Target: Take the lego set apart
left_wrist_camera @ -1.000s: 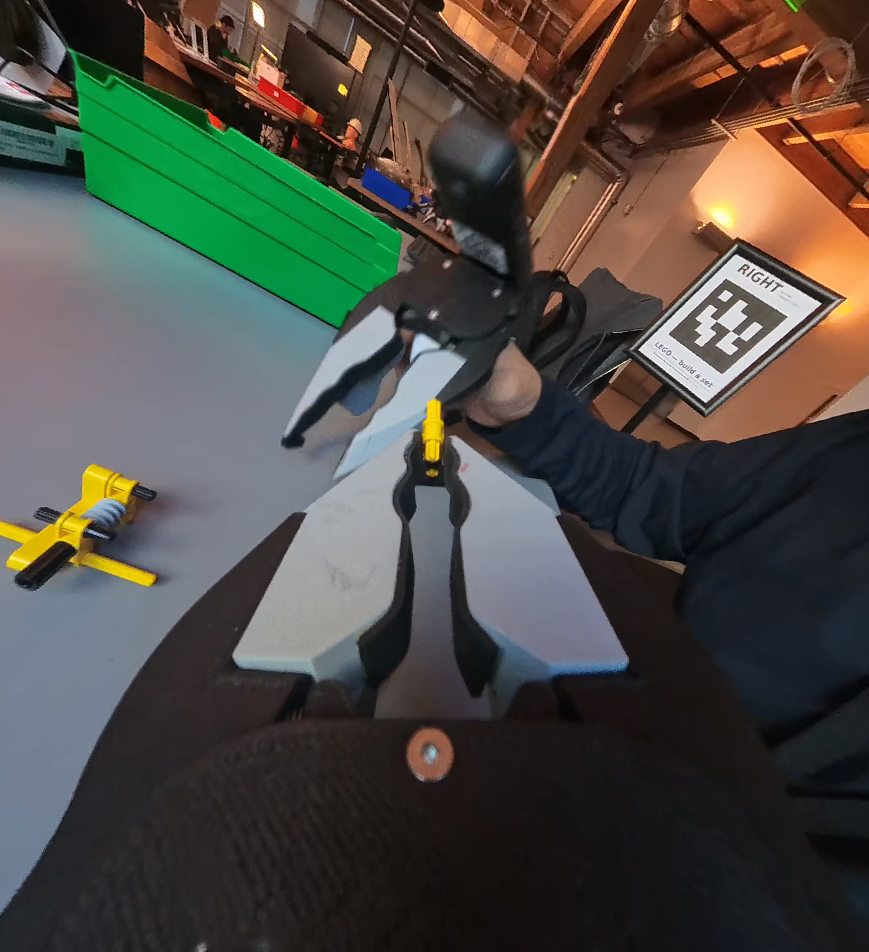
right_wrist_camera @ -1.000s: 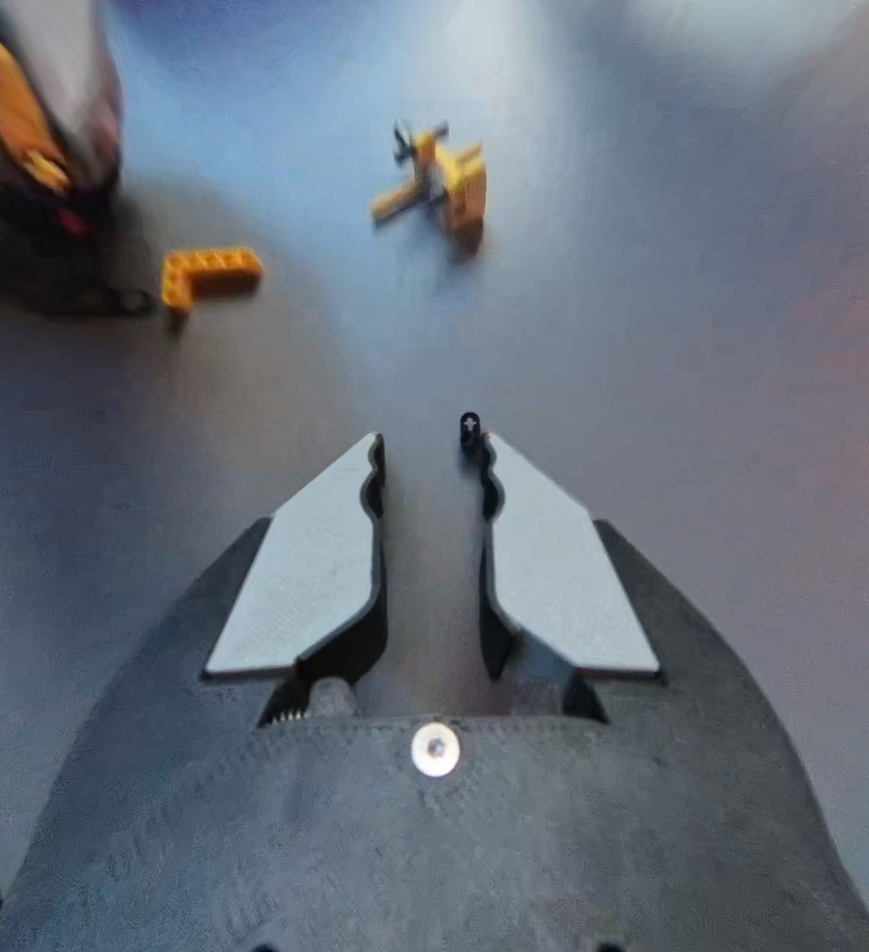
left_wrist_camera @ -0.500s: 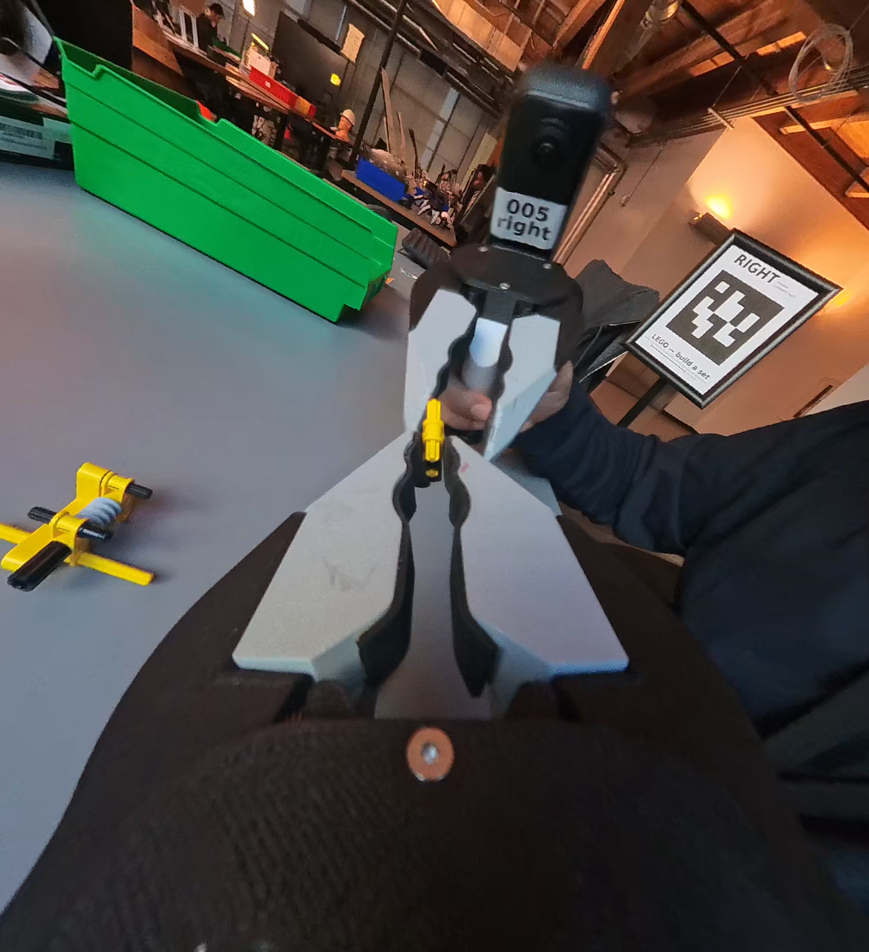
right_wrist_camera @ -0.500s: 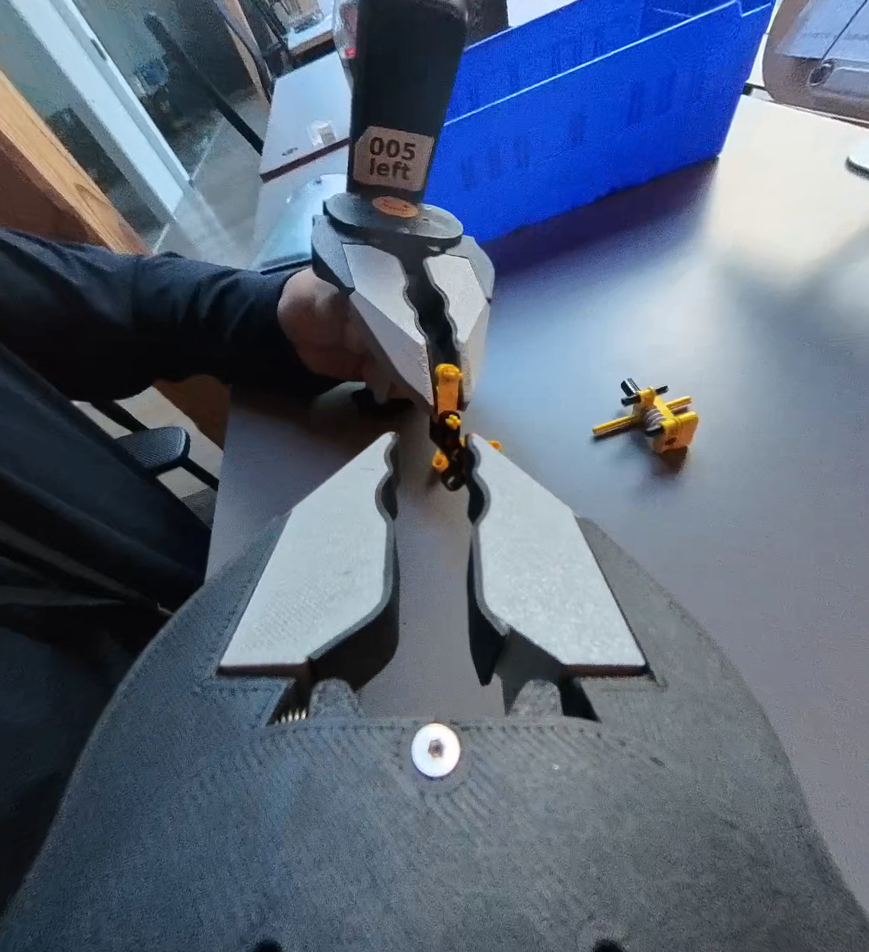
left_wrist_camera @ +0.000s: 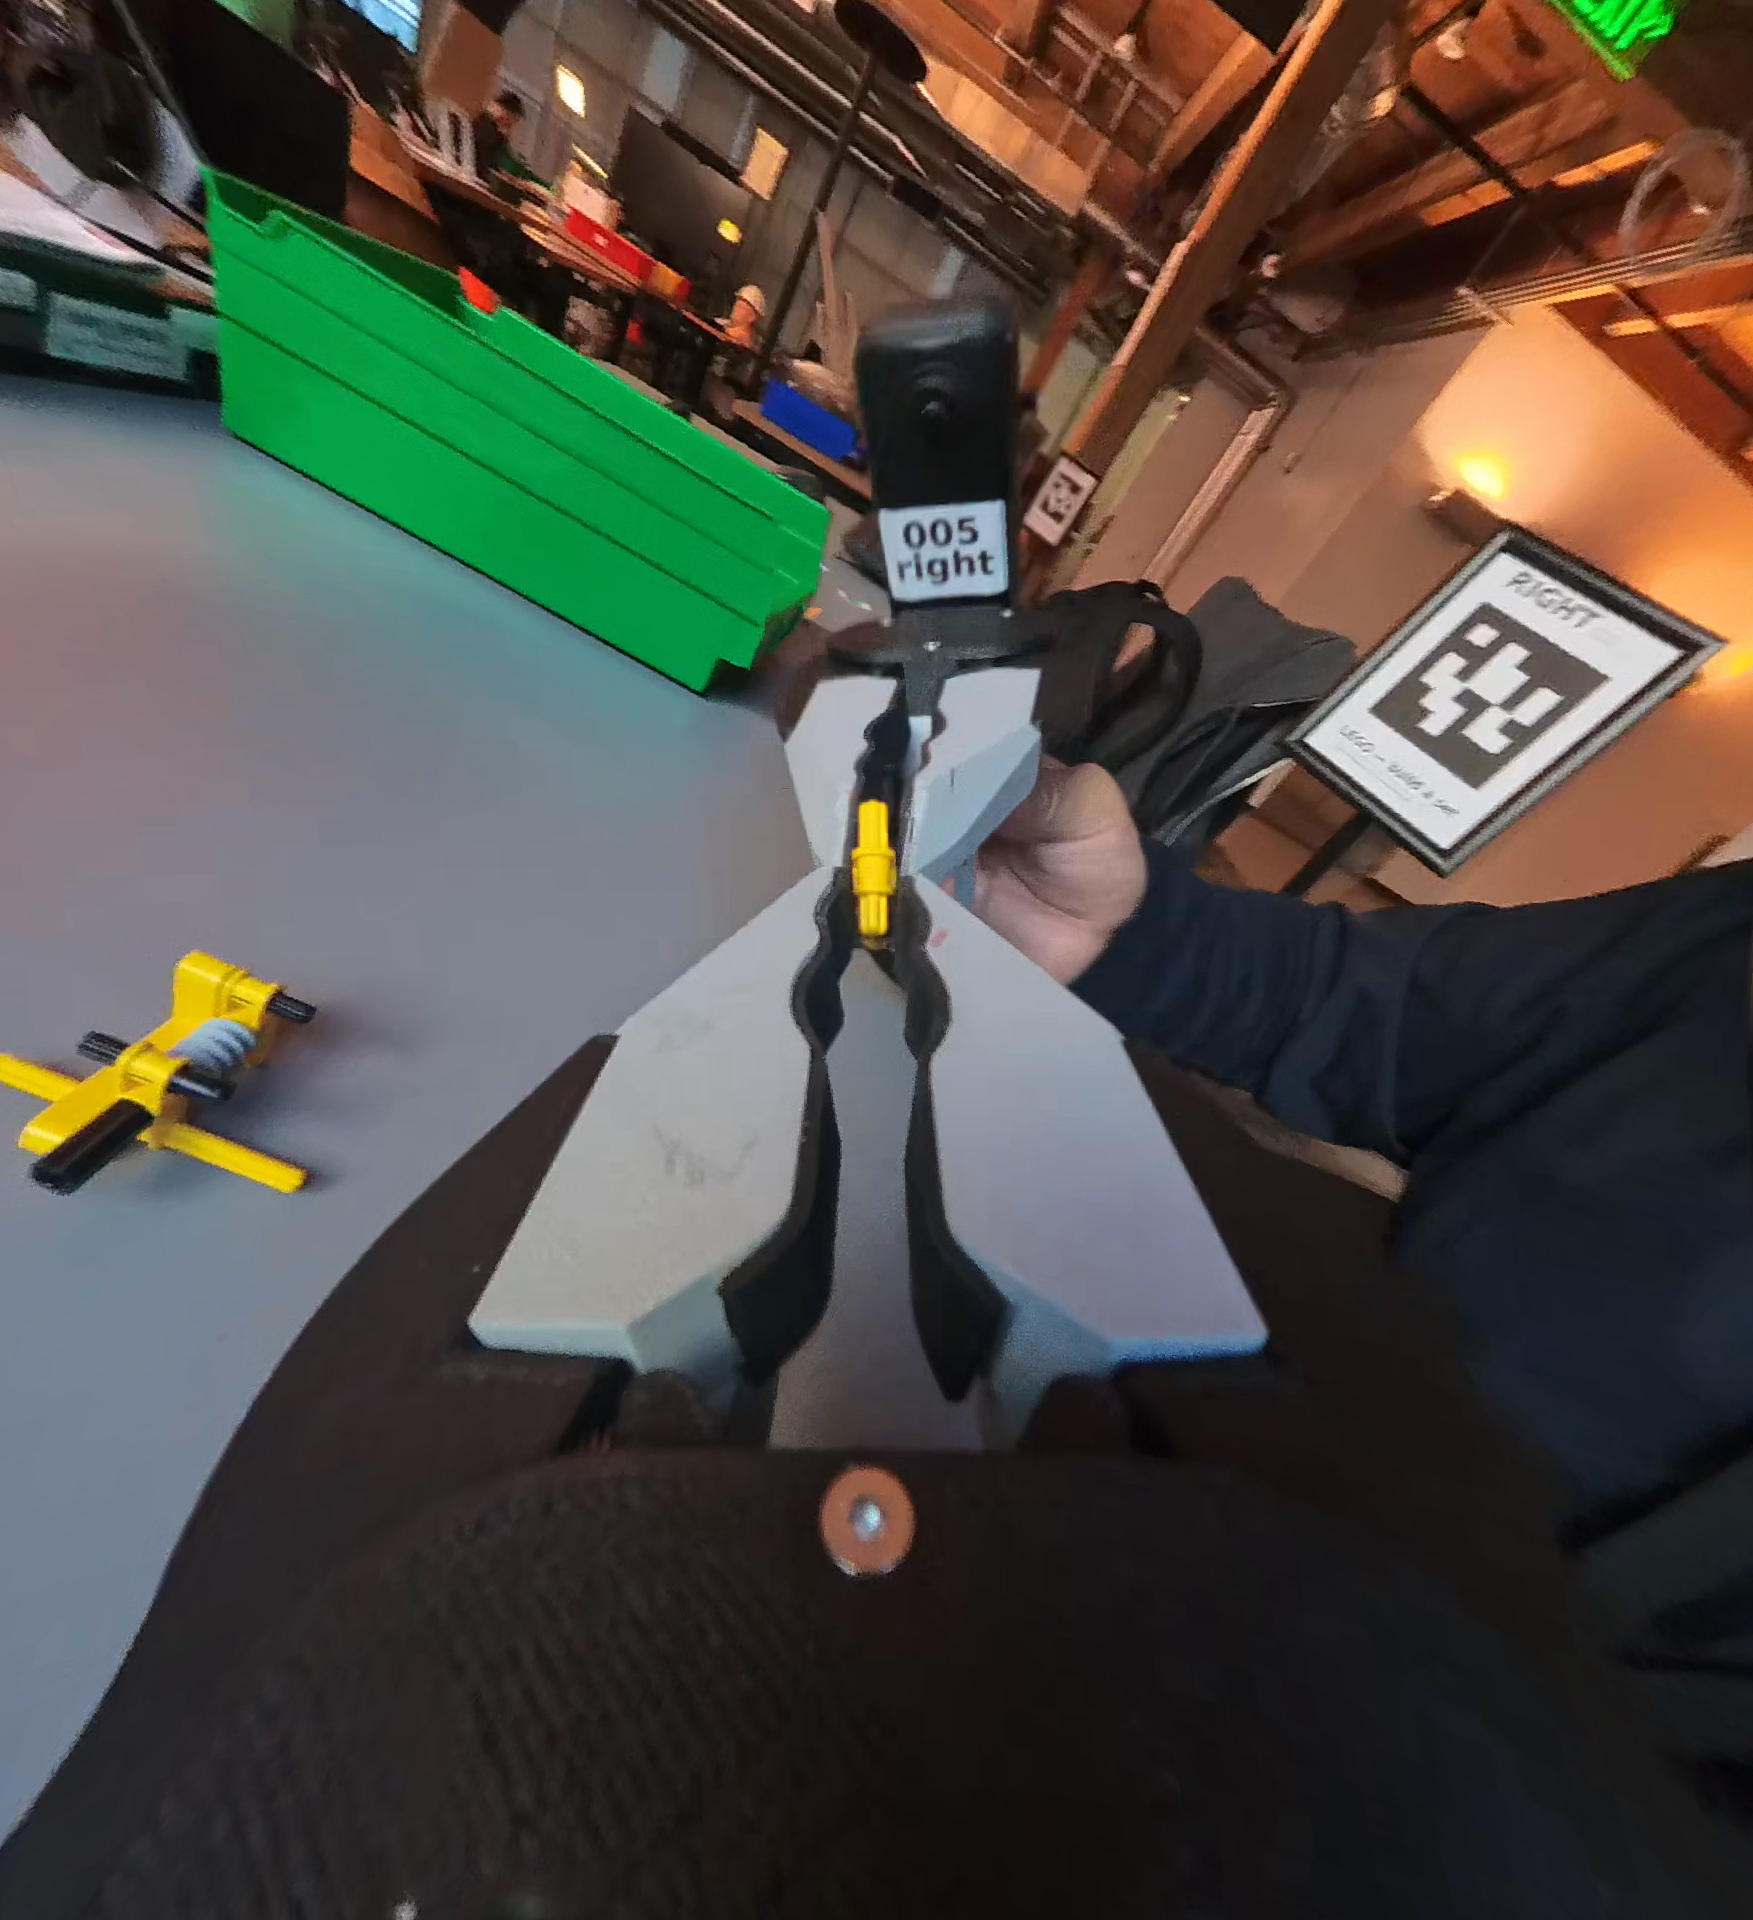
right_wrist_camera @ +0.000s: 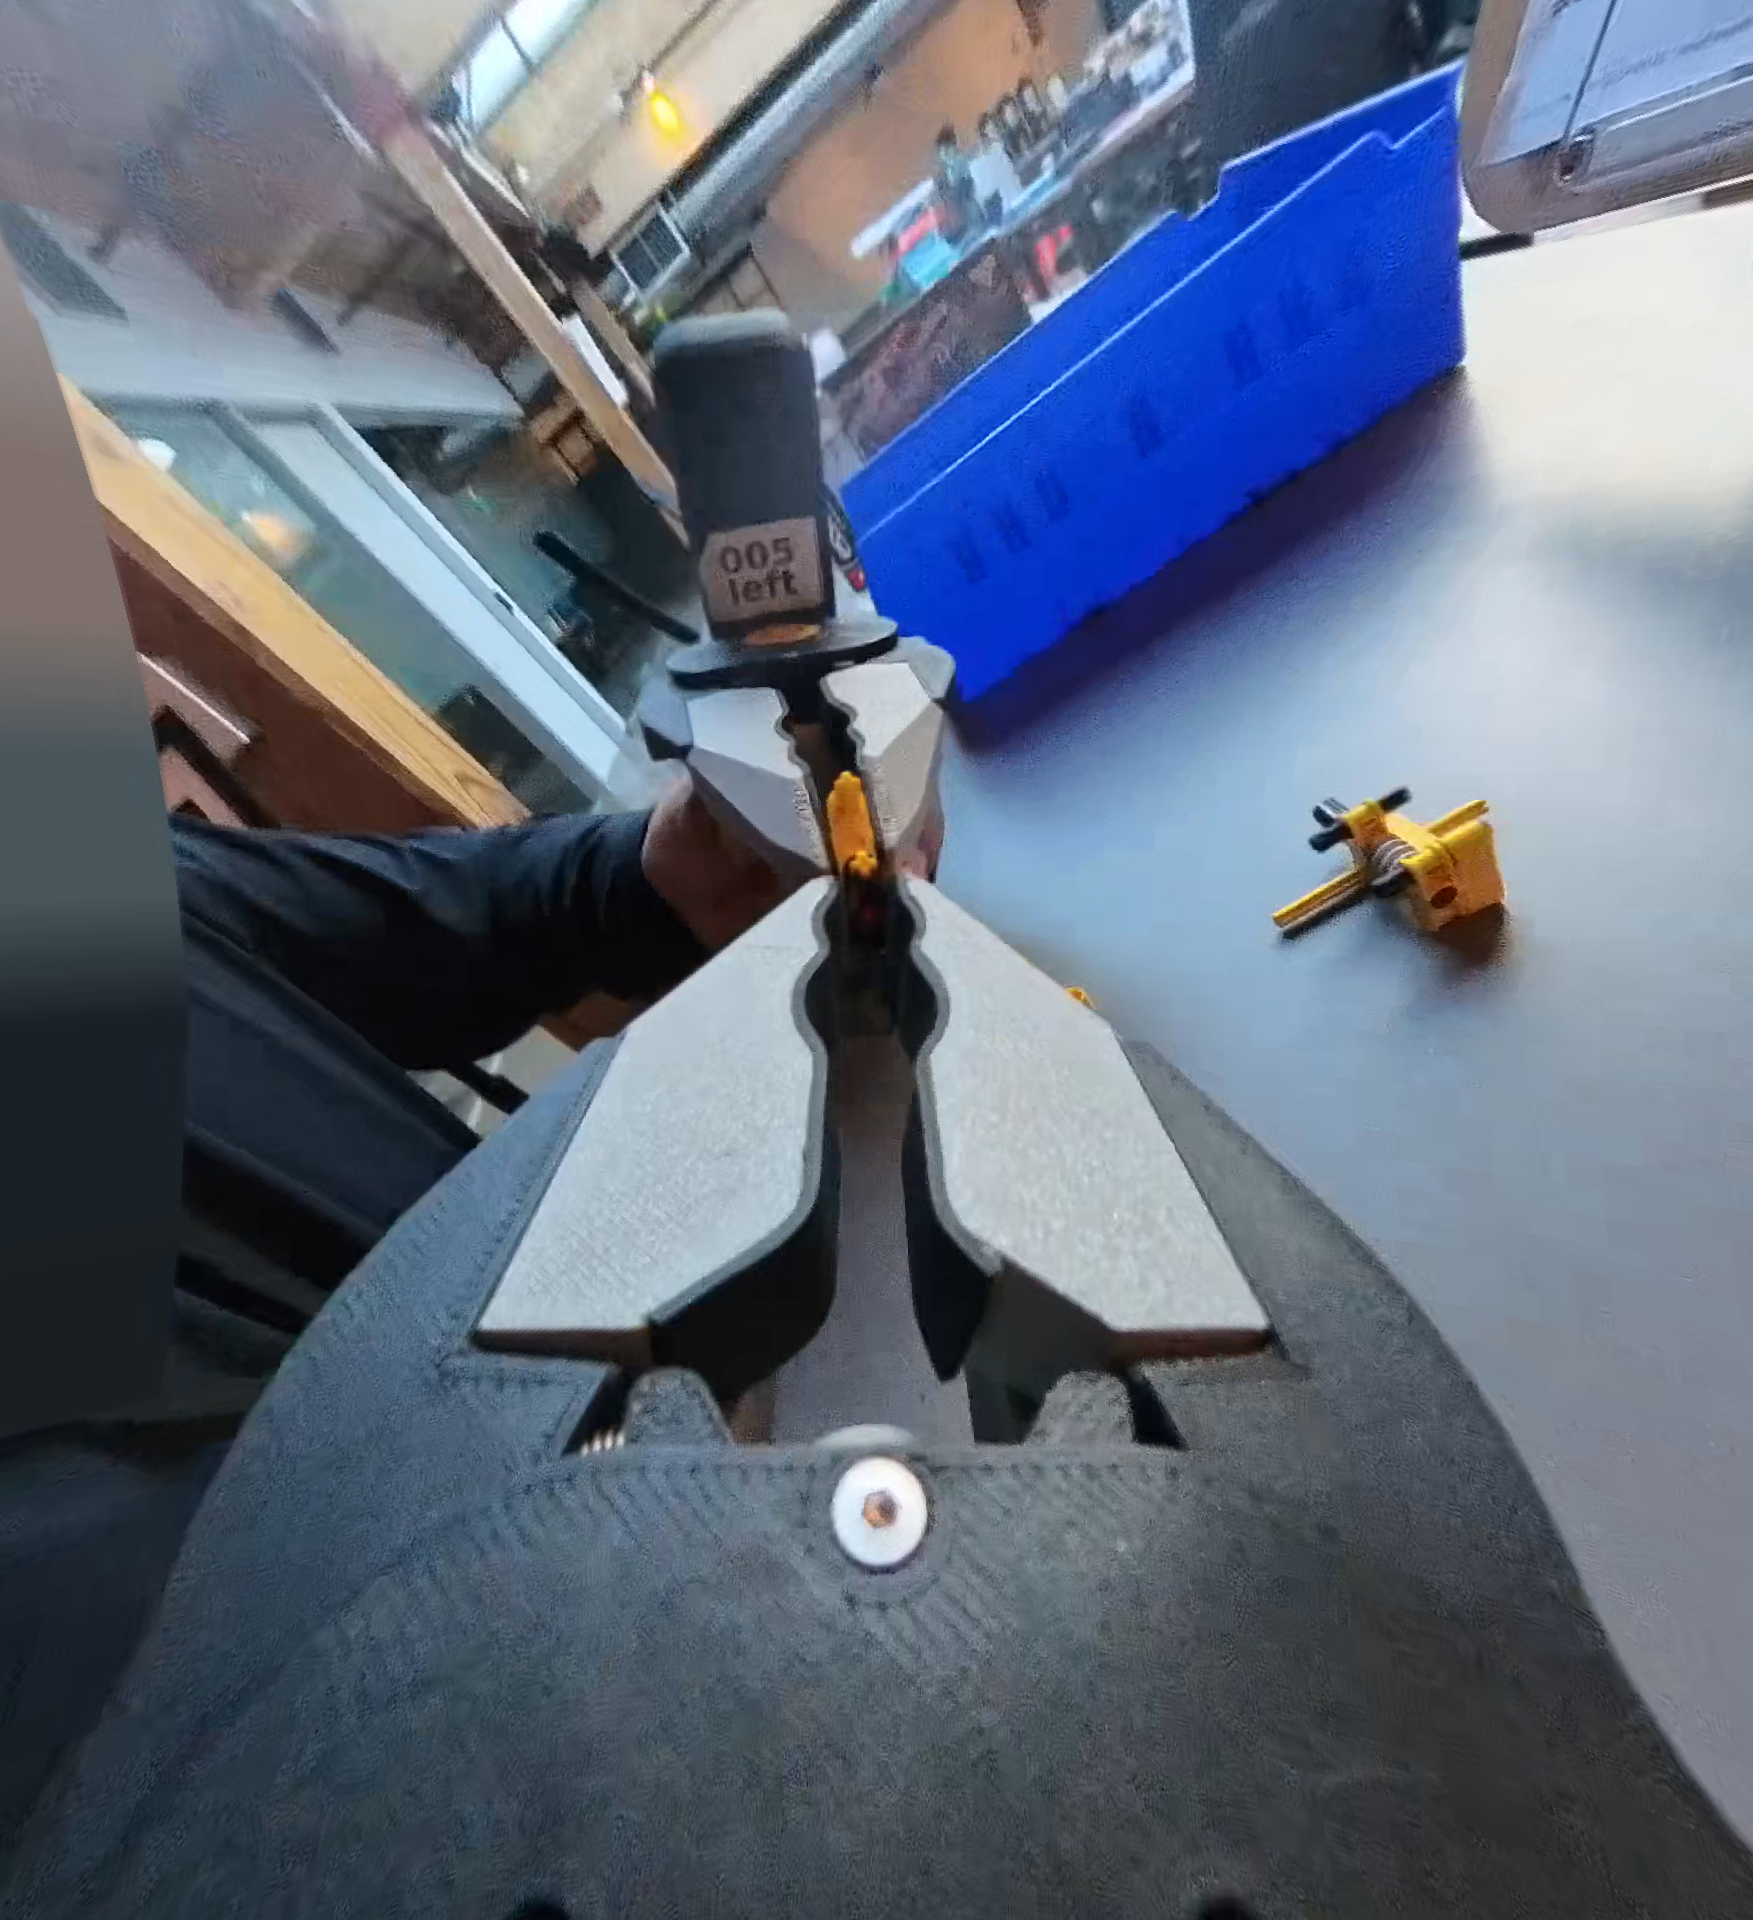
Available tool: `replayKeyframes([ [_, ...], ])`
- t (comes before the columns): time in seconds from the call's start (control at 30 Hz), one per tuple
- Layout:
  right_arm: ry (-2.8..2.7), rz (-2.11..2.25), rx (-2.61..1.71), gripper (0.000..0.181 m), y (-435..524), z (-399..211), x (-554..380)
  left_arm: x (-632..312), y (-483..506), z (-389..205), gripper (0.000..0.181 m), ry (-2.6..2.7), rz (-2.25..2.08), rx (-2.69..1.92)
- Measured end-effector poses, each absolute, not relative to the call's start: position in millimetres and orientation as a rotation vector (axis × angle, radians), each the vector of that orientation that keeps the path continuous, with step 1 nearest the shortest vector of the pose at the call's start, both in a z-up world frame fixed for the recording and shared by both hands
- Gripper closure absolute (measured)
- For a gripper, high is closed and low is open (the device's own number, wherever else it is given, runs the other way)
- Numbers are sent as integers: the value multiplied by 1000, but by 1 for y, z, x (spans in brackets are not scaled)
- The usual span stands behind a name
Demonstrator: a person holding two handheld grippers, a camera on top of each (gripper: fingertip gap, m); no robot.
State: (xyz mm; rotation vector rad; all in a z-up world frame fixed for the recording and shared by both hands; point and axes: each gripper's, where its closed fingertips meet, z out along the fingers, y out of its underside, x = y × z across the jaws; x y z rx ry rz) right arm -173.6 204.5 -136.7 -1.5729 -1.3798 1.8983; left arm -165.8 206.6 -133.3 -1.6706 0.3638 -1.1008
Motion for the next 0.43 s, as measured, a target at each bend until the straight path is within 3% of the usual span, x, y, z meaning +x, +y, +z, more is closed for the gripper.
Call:
replayKeyframes([
  [0.43, -1144, 1959, -1455, 179, 217, -103, -181, -174, 216, -106, 175, 207, -1212, -1541],
])
